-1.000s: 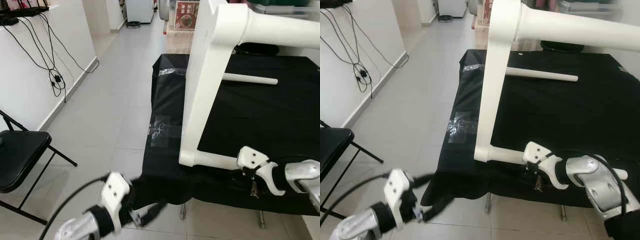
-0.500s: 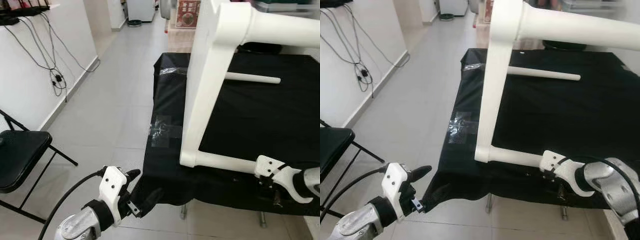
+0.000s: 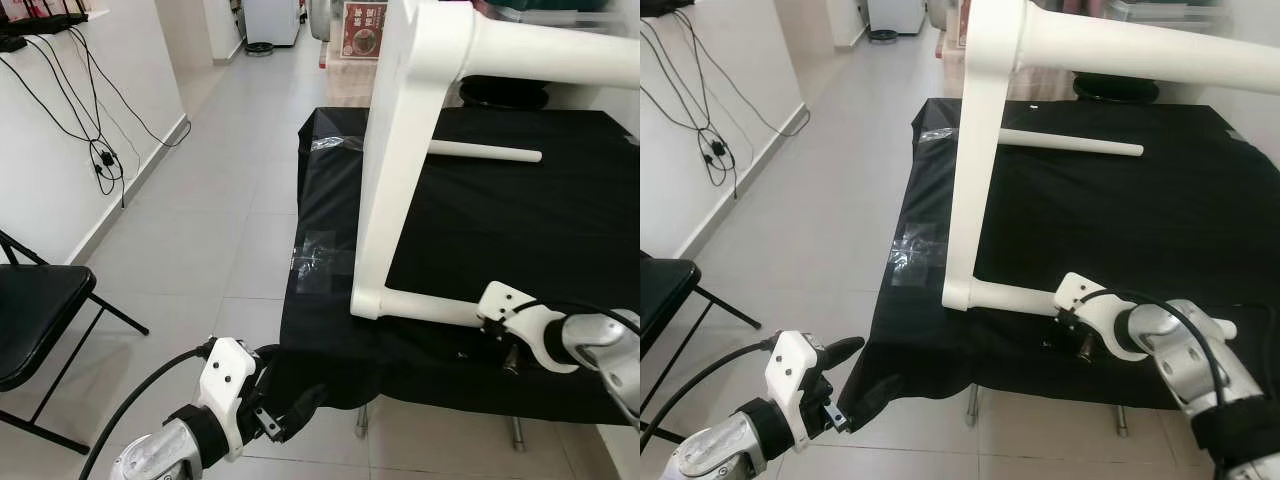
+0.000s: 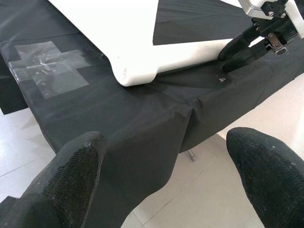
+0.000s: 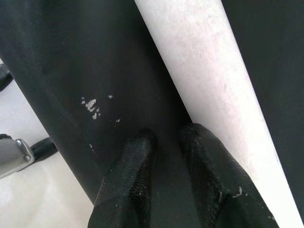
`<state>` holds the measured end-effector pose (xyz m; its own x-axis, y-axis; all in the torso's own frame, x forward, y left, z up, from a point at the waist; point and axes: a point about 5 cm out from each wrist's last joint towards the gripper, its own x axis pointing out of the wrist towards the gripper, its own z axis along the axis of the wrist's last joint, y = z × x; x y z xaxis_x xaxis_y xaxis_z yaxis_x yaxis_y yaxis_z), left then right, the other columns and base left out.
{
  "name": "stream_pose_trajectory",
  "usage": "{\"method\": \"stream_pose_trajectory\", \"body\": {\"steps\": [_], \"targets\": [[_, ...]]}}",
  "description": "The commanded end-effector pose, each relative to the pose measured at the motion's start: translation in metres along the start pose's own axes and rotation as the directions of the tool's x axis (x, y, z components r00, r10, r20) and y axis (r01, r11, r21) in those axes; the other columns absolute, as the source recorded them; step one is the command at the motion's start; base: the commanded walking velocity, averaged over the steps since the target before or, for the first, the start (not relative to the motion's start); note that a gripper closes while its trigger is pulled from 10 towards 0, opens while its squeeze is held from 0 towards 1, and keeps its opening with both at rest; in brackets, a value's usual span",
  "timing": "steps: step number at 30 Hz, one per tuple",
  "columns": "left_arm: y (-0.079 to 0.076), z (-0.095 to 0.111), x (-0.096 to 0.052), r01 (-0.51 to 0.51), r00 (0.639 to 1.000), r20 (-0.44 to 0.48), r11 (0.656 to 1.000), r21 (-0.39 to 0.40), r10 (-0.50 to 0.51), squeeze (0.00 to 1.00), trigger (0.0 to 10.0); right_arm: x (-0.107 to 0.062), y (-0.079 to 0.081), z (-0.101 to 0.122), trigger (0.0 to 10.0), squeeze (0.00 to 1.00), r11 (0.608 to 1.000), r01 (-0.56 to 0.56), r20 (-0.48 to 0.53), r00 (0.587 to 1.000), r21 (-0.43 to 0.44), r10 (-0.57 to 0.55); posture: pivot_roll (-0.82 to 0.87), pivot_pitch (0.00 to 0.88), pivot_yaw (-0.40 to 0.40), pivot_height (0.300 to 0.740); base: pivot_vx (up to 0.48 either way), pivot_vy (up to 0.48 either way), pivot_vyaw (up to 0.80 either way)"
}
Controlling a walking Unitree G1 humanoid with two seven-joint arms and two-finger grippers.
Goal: Building children table
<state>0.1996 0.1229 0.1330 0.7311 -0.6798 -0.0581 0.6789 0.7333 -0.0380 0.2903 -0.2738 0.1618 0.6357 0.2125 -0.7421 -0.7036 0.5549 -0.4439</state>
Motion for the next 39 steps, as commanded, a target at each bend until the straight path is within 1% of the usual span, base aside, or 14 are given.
{"method": "stream_pose_trajectory", "body": {"steps": [1,3,4,6,8,9,12,15,17,19,20,22,26,39], "targets": [[0.001,-0.002,-0.002,-0.001,1.000,-0.026,1.000,0.008,0.001,0.00,10.0,-0.003,-0.003,0.007,10.0,0.00,1.000,0.017,0.026,1.000,-0.006,-0.017,-0.04,0.101,-0.020,0.740,0.000,0.000,0.00],[0.001,-0.002,-0.002,-0.002,1.000,-0.025,1.000,0.008,0.002,0.00,10.0,-0.004,-0.002,0.007,10.0,0.00,1.000,0.000,0.038,0.999,0.000,0.000,-0.04,0.102,-0.020,0.740,0.000,0.000,0.00],[0.001,-0.002,-0.002,-0.009,1.000,-0.021,1.000,0.014,0.009,0.00,10.0,-0.012,0.004,0.010,10.0,0.00,0.996,-0.078,0.129,0.989,0.041,0.073,-0.05,0.101,-0.017,0.740,0.000,0.000,0.00],[0.001,-0.002,-0.002,-0.009,1.000,-0.021,1.000,0.014,0.009,0.00,10.0,-0.012,0.004,0.010,10.0,0.00,0.996,-0.078,0.129,0.989,0.041,0.073,-0.05,0.101,-0.017,0.740,0.000,0.000,0.00],[0.003,0.000,-0.001,-0.023,1.000,-0.011,1.000,0.021,0.023,0.00,10.0,-0.024,0.012,0.017,10.0,0.00,0.986,-0.163,0.247,0.957,0.030,0.151,-0.05,0.100,-0.015,0.740,0.000,0.000,0.00],[0.003,0.000,-0.001,-0.023,1.000,-0.011,1.000,0.021,0.023,0.00,10.0,-0.024,0.012,0.017,10.0,0.00,0.986,-0.163,0.247,0.957,0.030,0.151,-0.05,0.100,-0.015,0.740,0.000,0.000,0.00],[0.008,0.004,0.003,-0.050,0.999,0.005,0.998,0.030,0.050,0.00,10.0,-0.042,0.021,0.027,10.0,0.00,0.969,-0.246,0.408,0.888,0.025,0.215,-0.07,0.099,-0.009,0.740,0.000,0.000,0.00],[0.013,0.009,0.008,-0.084,0.996,0.029,0.995,0.046,0.083,0.00,10.0,-0.051,0.018,0.037,10.0,0.00,0.978,-0.199,0.531,0.836,0.067,0.134,-0.07,0.096,-0.005,0.740,0.000,0.000,0.00],[0.013,0.009,0.008,-0.084,0.996,0.029,0.995,0.046,0.083,0.00,10.0,-0.051,0.018,0.037,10.0,0.00,0.978,-0.199,0.531,0.836,0.067,0.134,-0.07,0.096,-0.005,0.740,0.000,0.000,0.00],[0.012,0.012,0.013,-0.068,0.997,0.039,0.997,0.046,0.066,0.00,10.0,-0.038,0.010,0.040,10.0,0.00,0.983,-0.052,0.531,0.846,0.178,-0.051,-0.08,0.091,0.002,0.740,0.000,-0.231,0.00],[0.012,0.012,0.013,-0.068,0.997,0.039,0.997,0.046,0.066,0.00,10.0,-0.038,0.010,0.040,10.0,0.00,0.983,-0.052,0.531,0.846,0.178,-0.051,-0.08,0.091,0.002,0.740,0.000,-0.461,0.00],[0.004,0.012,0.016,-0.005,1.000,0.030,0.999,0.044,0.004,0.00,10.0,-0.023,0.013,0.039,10.0,0.00,0.971,0.040,0.489,0.859,0.236,-0.154,-0.08,0.091,0.002,0.740,0.000,-0.472,0.00],[-0.011,0.010,0.014,0.131,0.991,0.003,0.991,0.013,-0.131,0.00,10.0,-0.012,0.016,0.043,10.0,0.00,0.948,0.102,0.477,0.845,0.302,-0.243,-0.08,0.088,0.003,0.740,0.000,-0.476,0.00],[-0.007,0.011,0.017,0.125,0.992,0.012,0.992,-0.004,-0.125,0.00,10.0,0.002,0.025,0.056,10.0,0.00,0.923,0.205,0.461,0.818,0.325,-0.344,-0.08,0.083,0.005,0.740,0.000,-0.480,0.00]]}}
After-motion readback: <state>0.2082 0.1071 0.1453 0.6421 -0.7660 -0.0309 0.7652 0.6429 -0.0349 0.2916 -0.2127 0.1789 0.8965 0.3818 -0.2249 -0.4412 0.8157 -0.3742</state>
